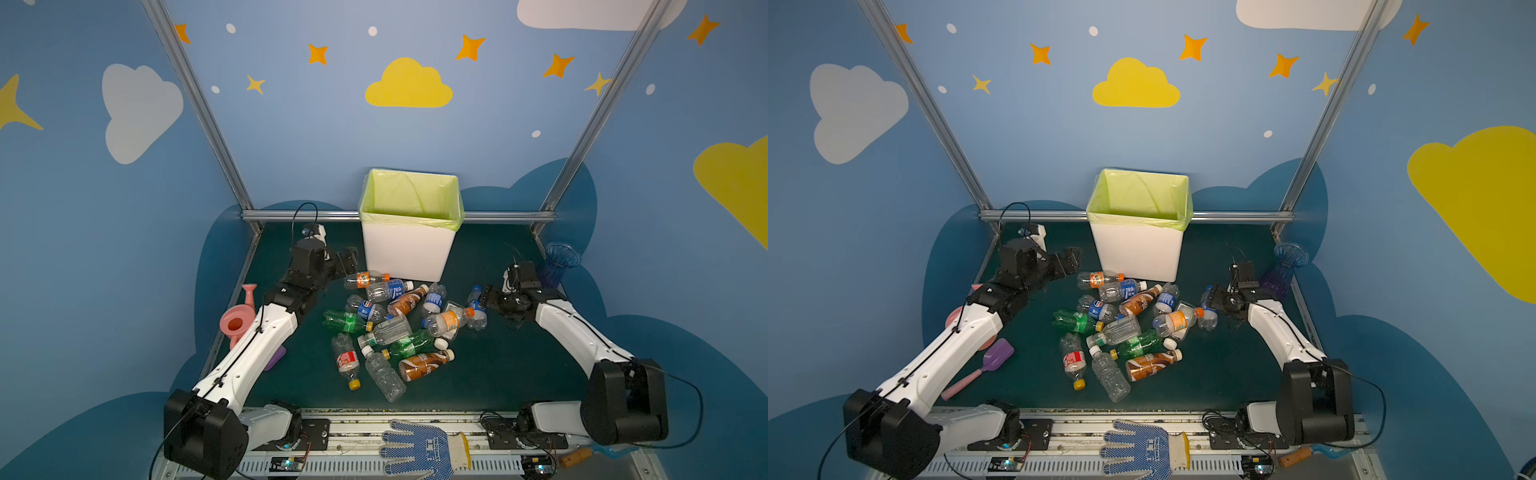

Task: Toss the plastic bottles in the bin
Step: 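Withdraw the left arm while the right gripper grasps a blue-capped Pepsi bottle, then lift the Pepsi bottle with the right gripper toward the bin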

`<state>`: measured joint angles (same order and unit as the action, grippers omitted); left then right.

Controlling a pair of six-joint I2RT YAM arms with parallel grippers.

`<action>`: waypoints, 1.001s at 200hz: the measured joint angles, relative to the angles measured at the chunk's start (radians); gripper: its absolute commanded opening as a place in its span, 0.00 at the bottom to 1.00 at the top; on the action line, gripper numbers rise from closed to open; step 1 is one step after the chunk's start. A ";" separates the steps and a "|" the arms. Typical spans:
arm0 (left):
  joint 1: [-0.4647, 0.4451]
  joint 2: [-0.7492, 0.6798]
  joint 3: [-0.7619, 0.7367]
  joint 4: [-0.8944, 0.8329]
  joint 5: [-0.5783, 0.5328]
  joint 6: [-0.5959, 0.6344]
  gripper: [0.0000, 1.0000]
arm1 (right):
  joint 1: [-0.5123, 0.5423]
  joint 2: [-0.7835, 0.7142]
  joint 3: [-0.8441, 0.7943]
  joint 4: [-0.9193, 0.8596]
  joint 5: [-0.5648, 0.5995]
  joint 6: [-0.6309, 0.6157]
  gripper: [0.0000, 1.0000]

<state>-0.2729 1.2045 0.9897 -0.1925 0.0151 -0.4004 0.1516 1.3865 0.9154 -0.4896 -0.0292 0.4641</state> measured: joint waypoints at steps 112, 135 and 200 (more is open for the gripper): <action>0.109 -0.174 -0.217 -0.040 -0.005 -0.103 1.00 | 0.034 0.249 0.107 -0.070 -0.028 -0.058 0.70; 0.110 -0.164 -0.217 -0.040 -0.005 -0.112 1.00 | 0.034 0.278 0.127 -0.079 -0.023 -0.061 0.66; 0.116 -0.151 -0.218 -0.043 -0.005 -0.126 1.00 | 0.033 0.311 0.145 -0.085 -0.021 -0.066 0.49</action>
<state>-0.1566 1.0531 0.7715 -0.2356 0.0101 -0.5259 0.1848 1.6974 1.0599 -0.5743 -0.0498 0.3981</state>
